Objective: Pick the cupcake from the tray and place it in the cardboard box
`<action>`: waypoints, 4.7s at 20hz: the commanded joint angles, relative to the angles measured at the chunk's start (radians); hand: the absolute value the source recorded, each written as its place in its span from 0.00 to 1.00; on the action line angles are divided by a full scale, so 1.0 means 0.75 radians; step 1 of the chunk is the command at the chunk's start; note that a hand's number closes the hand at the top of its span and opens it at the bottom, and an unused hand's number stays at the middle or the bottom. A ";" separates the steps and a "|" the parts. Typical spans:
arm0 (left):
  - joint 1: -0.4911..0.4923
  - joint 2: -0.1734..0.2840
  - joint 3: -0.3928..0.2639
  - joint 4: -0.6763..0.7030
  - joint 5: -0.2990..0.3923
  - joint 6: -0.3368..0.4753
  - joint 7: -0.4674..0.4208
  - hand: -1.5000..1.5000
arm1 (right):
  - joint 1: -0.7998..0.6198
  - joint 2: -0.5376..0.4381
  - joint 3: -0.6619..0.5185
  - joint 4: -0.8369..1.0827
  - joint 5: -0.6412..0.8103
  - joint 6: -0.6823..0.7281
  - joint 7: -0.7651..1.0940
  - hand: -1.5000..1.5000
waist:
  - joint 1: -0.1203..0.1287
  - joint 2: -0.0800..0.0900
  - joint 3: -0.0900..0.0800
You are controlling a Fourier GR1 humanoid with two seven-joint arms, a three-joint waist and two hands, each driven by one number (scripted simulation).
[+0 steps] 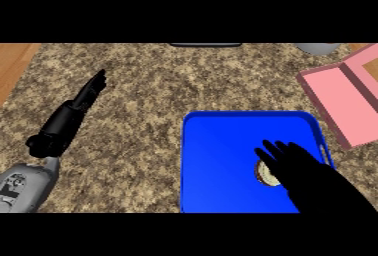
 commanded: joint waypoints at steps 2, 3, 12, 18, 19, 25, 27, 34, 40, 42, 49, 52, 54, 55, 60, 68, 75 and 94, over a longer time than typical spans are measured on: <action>0.047 -0.013 0.038 -0.126 -0.015 -0.031 0.077 0.50 | -0.016 0.089 0.060 0.135 0.180 0.010 -0.010 0.00 | 0.001 -0.002 0.001; 0.159 -0.013 0.026 -0.069 -0.058 -0.039 -0.081 0.50 | -0.026 0.094 0.067 0.088 0.194 0.036 0.024 0.00 | 0.001 -0.002 0.001; 0.107 -0.053 0.130 -0.045 -0.085 -0.164 -0.034 0.50 | -0.001 0.235 0.071 0.213 0.381 0.056 -0.049 0.00 | -0.004 -0.002 0.001; 0.052 -0.077 0.195 -0.022 -0.123 -0.201 -0.006 0.50 | 0.013 0.278 0.073 0.443 0.536 -0.057 -0.209 0.00 | -0.004 0.000 0.001; 0.096 -0.107 0.188 -0.032 -0.137 -0.190 -0.040 0.50 | -0.056 0.271 -0.028 0.455 0.492 0.010 -0.232 0.00 | -0.002 0.000 0.001; 0.137 -0.174 0.176 -0.118 -0.202 -0.182 0.002 0.50 | 0.109 0.184 -0.102 0.448 0.520 -0.119 -0.462 0.00 | -0.006 -0.002 0.001; 0.097 -0.191 0.191 -0.123 -0.214 -0.184 0.050 0.50 | 0.127 0.244 -0.031 0.584 0.603 -0.198 -0.504 0.00 | -0.005 -0.001 0.001; 0.154 -0.224 0.217 -0.059 -0.265 -0.240 -0.058 0.50 | 0.037 0.351 -0.083 0.704 0.713 -0.156 -0.465 0.00 | -0.002 0.000 0.001; 0.100 -0.236 0.286 -0.133 -0.259 -0.292 0.086 0.50 | 0.147 0.382 -0.115 0.638 0.766 -0.124 -0.498 0.00 | -0.006 -0.002 0.001; 0.023 -0.244 0.319 0.010 -0.281 -0.288 -0.010 0.50 | 0.117 0.346 -0.183 0.699 0.732 -0.142 -0.615 0.00 | -0.009 -0.001 0.001; -0.002 -0.280 0.295 -0.073 -0.290 -0.280 0.121 0.50 | 0.102 0.316 -0.086 0.756 0.824 -0.334 -0.831 1.00 | -0.011 -0.001 0.002; 0.064 -0.236 0.342 -0.141 -0.249 -0.344 0.086 0.50 | 0.045 0.331 -0.139 0.979 0.892 -0.521 -0.926 1.00 | 0.000 0.000 0.002; 0.141 -0.259 0.308 -0.079 -0.325 -0.321 -0.045 0.50 | 0.071 0.401 -0.069 0.895 0.966 -0.533 -0.859 1.00 | -0.004 -0.001 0.001; 0.110 -0.268 0.337 -0.066 -0.291 -0.324 -0.019 0.50 | 0.136 0.394 -0.038 0.938 1.013 -0.643 -0.889 1.00 | -0.006 -0.001 0.001; 0.087 -0.317 0.248 -0.092 -0.323 -0.317 0.010 0.50 | -0.382 0.677 -0.478 1.346 0.749 -0.473 -0.650 1.00 | 0.082 0.028 0.004; 0.038 -0.318 0.255 -0.095 -0.308 -0.334 0.058 0.50 | -0.902 0.610 -0.705 1.819 0.782 -0.770 -0.721 1.00 | 0.084 0.026 0.003; 0.066 -0.334 0.255 -0.071 -0.363 -0.293 0.017 0.50 | -1.186 0.642 -0.704 1.918 0.874 -0.845 -0.613 1.00 | 0.028 0.006 0.001; 0.063 -0.307 0.316 -0.096 -0.313 -0.352 0.058 0.50 | -1.282 0.179 -1.120 2.206 0.843 -1.218 -0.411 1.00 | 0.033 0.013 0.002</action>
